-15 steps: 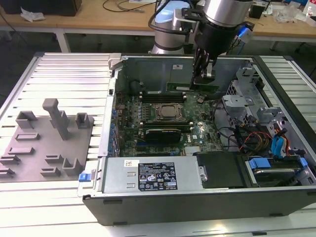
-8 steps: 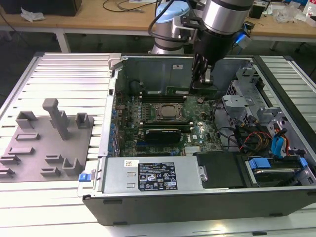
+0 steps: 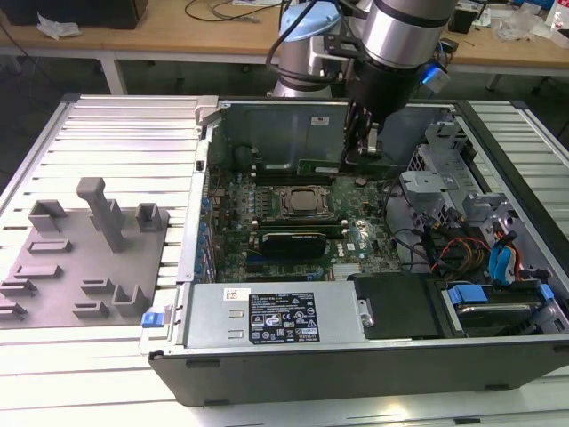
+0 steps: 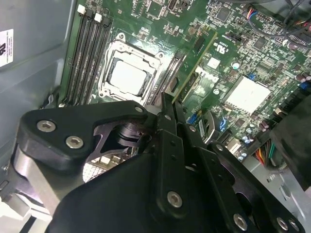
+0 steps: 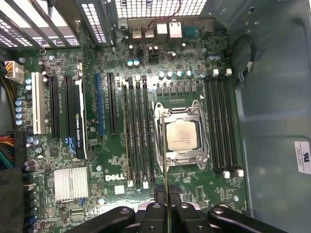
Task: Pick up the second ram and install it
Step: 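Insert the second ram into the second slot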
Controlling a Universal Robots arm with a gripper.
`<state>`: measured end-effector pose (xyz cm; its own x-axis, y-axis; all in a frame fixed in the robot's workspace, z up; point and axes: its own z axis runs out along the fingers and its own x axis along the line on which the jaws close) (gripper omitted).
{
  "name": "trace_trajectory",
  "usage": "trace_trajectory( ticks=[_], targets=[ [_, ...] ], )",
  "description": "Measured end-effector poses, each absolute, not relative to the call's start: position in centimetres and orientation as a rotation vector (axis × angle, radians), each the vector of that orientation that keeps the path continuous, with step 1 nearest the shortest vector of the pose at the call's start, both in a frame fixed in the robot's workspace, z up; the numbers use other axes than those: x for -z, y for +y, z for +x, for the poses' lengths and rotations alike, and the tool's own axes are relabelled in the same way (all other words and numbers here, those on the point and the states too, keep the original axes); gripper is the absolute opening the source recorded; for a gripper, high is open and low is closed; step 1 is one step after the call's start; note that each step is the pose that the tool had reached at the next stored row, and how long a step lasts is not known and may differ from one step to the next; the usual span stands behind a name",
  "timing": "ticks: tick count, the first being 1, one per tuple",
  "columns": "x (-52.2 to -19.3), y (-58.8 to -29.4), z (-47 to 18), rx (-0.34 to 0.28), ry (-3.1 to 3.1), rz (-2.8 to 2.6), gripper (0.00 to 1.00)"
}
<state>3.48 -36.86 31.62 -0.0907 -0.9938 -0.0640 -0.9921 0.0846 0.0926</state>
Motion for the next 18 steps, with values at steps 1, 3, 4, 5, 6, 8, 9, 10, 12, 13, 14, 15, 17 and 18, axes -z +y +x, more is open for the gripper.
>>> trace_trajectory(
  ticks=[1, 3, 4, 5, 6, 8, 9, 10, 12, 13, 14, 15, 17, 18],
  targets=[
    [-31.5, -36.9, 3.5, 0.175, -2.302, 2.108, 0.14],
    [-31.4, -36.9, 3.4, 0.175, -2.302, 2.108, 0.14],
    [-31.3, -36.9, 3.4, 0.175, -2.302, 2.108, 0.14],
    [-31.2, -36.9, 3.4, 0.174, -2.302, 2.108, 0.14],
    [-31.1, -36.9, 3.4, 0.175, -2.302, 2.108, 0.14],
    [-30.9, -36.9, 3.4, 0.175, -2.302, 2.108, 0.14],
    [-30.8, -36.9, 3.4, 0.175, -2.302, 2.108, 0.14],
    [-30.7, -36.9, 3.4, 0.175, -2.302, 2.108, 0.14],
    [-30.5, -36.9, 3.3, 0.175, -2.302, 2.108, 0.14],
    [-30.5, -36.9, 3.2, 0.174, -2.302, 2.108, 0.14],
    [-30.4, -36.9, 3.2, 0.174, -2.302, 2.108, 0.14],
    [-30.3, -36.9, 3.2, 0.175, -2.302, 2.108, 0.14],
    [-30.1, -36.9, 3.1, 0.175, -2.302, 2.108, 0.14],
    [-30.0, -36.9, 3.1, 0.175, -2.302, 2.108, 0.14]
  ],
)
